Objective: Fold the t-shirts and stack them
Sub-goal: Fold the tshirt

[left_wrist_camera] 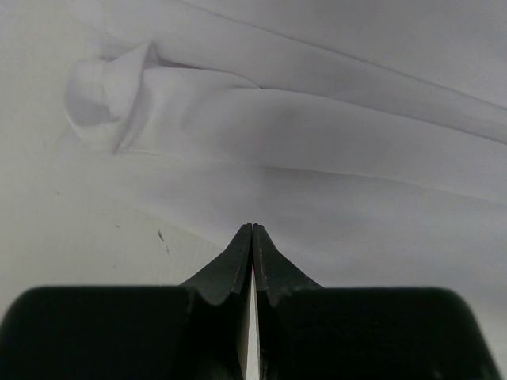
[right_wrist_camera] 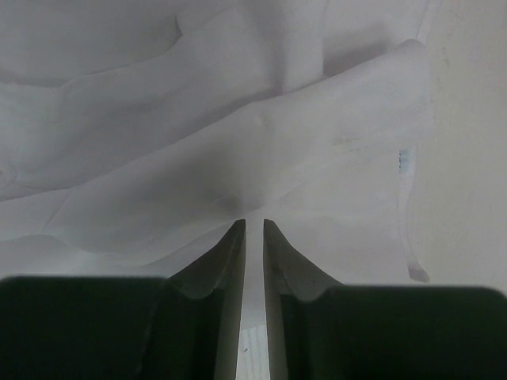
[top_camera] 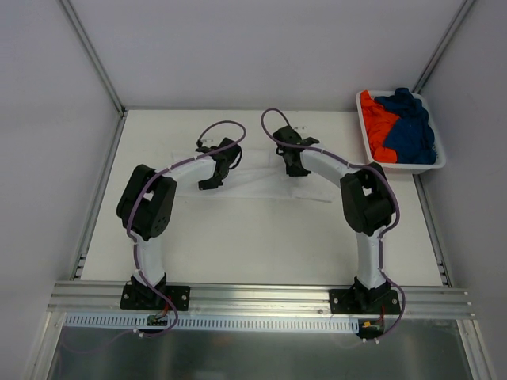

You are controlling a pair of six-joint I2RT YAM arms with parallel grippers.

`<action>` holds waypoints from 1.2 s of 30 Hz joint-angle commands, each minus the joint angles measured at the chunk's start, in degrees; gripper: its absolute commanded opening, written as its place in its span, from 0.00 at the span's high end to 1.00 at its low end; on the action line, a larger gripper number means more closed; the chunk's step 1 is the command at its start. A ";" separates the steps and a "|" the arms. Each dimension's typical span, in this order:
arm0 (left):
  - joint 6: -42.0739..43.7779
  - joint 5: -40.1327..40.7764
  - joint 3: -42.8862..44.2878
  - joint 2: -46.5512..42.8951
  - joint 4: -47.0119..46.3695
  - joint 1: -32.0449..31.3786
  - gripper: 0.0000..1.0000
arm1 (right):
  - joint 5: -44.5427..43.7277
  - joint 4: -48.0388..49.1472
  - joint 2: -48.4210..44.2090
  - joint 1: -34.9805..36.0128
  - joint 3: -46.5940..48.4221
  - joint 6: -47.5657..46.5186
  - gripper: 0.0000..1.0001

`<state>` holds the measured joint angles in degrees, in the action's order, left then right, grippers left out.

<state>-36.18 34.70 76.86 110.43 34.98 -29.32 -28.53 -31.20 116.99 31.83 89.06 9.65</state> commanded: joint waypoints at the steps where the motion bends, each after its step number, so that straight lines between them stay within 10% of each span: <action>1: -0.29 -0.51 -1.62 -0.31 0.53 -0.47 1.00 | 2.95 -4.66 2.45 -1.16 3.48 1.60 0.83; 16: -7.58 -3.05 -9.00 -2.41 0.44 -4.51 1.00 | 7.70 -5.63 8.60 -2.30 7.36 2.57 0.83; 36: -22.26 -9.12 -10.07 -2.33 2.10 -25.33 1.00 | 11.39 -10.28 14.05 -7.57 18.61 -1.12 0.84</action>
<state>-54.65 32.14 65.43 105.41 36.16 -51.18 -19.09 -38.30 129.82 25.71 105.01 9.80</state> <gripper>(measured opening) 0.005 0.163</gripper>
